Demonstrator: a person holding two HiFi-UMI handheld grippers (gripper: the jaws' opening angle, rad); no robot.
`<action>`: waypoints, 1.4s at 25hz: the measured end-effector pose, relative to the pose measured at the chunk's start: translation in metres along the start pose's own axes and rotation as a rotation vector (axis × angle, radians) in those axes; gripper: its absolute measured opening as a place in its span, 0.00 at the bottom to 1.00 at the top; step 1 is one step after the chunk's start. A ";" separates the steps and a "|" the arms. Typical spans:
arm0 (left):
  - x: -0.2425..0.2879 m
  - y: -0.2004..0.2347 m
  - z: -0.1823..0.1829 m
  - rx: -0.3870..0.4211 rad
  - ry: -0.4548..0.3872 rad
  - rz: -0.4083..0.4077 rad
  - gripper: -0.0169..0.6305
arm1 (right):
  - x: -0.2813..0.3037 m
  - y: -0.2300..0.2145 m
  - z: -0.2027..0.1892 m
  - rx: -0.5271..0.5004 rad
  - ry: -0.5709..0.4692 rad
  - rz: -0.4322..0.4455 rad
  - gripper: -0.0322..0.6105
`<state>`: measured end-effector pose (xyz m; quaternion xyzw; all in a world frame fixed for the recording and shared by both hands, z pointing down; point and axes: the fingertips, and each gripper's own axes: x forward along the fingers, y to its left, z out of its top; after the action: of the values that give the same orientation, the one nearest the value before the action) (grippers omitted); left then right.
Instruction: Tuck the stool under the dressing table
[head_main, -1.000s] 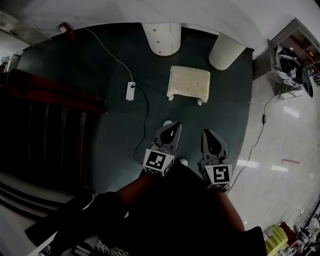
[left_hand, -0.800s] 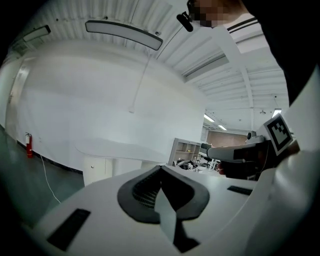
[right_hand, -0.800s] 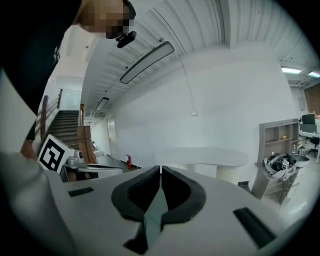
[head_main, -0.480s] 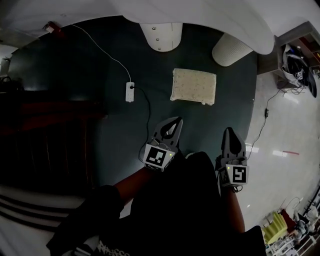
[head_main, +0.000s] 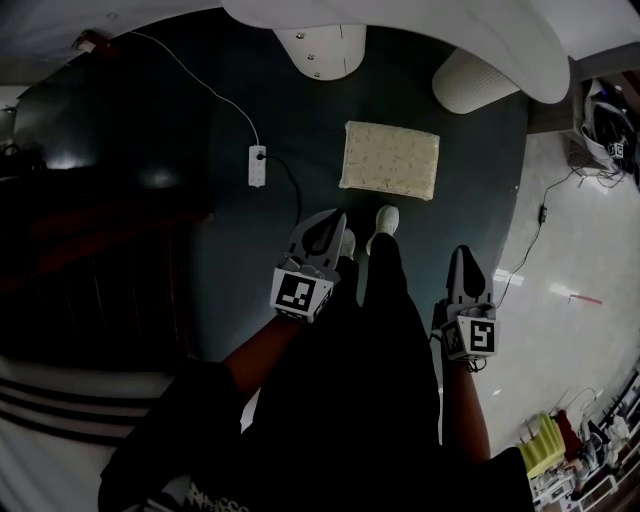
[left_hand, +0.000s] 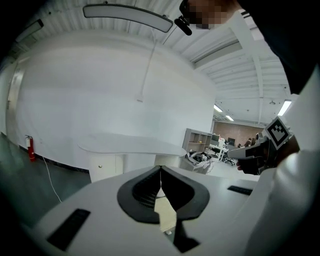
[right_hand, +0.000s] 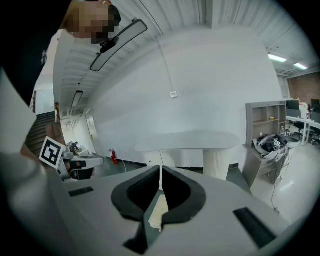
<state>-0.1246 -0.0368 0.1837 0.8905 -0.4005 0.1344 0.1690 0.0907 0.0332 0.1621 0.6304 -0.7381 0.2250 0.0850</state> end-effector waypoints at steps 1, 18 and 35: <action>0.007 0.003 -0.004 0.001 0.005 0.008 0.05 | 0.009 -0.005 -0.008 -0.012 0.005 0.011 0.11; 0.120 0.050 -0.230 -0.063 0.165 0.151 0.05 | 0.157 -0.117 -0.202 -0.122 0.110 0.053 0.11; 0.189 0.093 -0.381 -0.057 0.209 0.151 0.05 | 0.225 -0.171 -0.390 -0.129 0.247 0.054 0.11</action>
<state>-0.1134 -0.0655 0.6180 0.8337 -0.4503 0.2275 0.2244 0.1521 -0.0139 0.6374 0.5709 -0.7518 0.2549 0.2094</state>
